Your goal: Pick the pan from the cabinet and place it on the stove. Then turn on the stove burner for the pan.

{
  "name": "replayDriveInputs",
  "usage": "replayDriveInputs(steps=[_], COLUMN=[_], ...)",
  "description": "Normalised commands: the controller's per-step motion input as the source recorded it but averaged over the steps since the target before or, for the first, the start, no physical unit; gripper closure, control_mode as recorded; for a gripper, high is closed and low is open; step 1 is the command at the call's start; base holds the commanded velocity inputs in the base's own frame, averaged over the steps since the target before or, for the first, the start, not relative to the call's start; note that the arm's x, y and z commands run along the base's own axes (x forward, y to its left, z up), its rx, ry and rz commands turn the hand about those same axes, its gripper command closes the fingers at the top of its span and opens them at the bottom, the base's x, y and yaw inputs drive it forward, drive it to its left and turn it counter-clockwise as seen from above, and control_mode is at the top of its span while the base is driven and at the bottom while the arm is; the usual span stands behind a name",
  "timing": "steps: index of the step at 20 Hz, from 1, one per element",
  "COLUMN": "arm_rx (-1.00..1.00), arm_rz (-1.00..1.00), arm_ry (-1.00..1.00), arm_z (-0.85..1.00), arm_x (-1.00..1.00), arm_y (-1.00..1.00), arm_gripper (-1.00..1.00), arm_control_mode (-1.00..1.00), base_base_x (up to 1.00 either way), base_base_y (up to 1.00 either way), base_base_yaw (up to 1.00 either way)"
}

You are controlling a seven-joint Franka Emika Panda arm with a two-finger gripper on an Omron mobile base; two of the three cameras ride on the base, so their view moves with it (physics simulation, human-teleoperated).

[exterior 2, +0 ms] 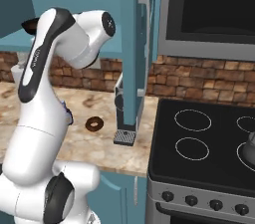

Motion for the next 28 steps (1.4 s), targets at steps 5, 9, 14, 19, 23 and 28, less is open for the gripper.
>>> replayDriveInputs(steps=[5,9,14,19,23,28], arm_rx=[-0.04,-0.03,-0.04,-0.01,0.00,0.00], arm_rz=[0.00,-0.02,-0.03,-0.04,-0.05,-0.03], arm_ry=[-0.02,-0.07,-0.04,-0.02,-0.01,0.00], arm_z=[-0.08,-0.03,-0.09,-0.04,0.00,0.00], arm_x=[0.17,0.09,0.11,0.22,0.35,0.42], arm_y=[-0.04,0.00,0.00,0.00,0.00,0.02], arm_gripper=[-1.00,-1.00,-1.00,-1.00,-1.00,-1.00], arm_control_mode=[-1.00,-1.00,-1.00,-1.00,-1.00,-1.00], base_base_x=[0.00,0.00,0.00,0.00,0.00,0.00], base_base_y=[0.00,0.00,0.00,0.00,0.00,0.00], base_base_yaw=[0.00,0.00,0.00,0.00,0.00,0.00])
